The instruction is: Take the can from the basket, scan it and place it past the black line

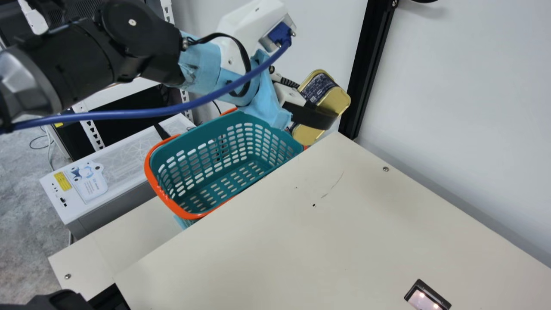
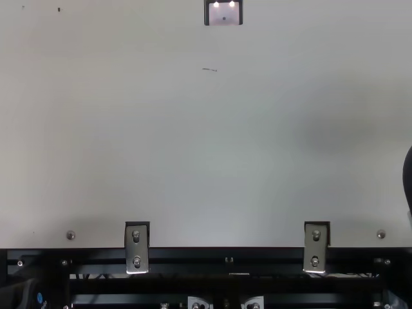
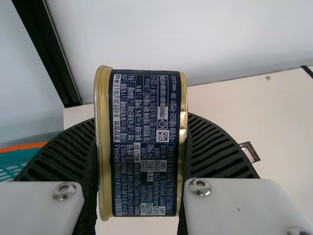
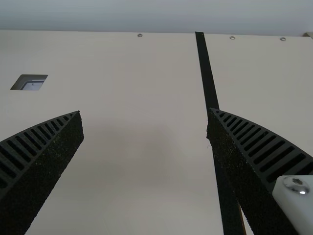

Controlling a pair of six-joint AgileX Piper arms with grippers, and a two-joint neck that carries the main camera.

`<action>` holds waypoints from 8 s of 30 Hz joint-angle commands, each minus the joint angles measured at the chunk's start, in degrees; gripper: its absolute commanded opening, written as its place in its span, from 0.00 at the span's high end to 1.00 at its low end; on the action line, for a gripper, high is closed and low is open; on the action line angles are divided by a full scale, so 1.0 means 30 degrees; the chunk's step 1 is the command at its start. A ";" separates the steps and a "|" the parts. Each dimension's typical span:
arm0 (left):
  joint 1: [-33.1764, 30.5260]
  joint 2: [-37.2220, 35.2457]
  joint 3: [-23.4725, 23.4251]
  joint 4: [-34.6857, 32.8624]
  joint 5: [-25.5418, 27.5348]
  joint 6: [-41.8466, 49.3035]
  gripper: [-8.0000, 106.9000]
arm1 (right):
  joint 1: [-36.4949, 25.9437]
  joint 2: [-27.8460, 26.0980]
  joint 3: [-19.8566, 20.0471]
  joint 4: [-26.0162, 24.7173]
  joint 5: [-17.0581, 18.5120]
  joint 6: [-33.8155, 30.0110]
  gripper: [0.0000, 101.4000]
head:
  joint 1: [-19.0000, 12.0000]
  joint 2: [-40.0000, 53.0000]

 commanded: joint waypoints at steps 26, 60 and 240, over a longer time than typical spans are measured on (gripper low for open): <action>-0.2262 -0.1899 -0.0379 0.3819 0.1094 -0.9505 0.84 | 0.0000 0.0000 0.0000 0.0000 0.0000 0.0000 0.00 | -0.0611 0.0508; -0.3025 -0.1980 -0.1542 0.1971 0.6070 -1.6903 0.84 | 0.0000 0.0000 0.0000 0.0000 0.0000 0.0000 0.00 | -0.0611 0.0508; -0.9546 -0.5151 0.7931 0.2993 -0.9428 -0.0175 0.84 | 0.0000 0.0000 0.0000 0.0000 0.0000 0.0000 0.00 | -0.0611 -1.2500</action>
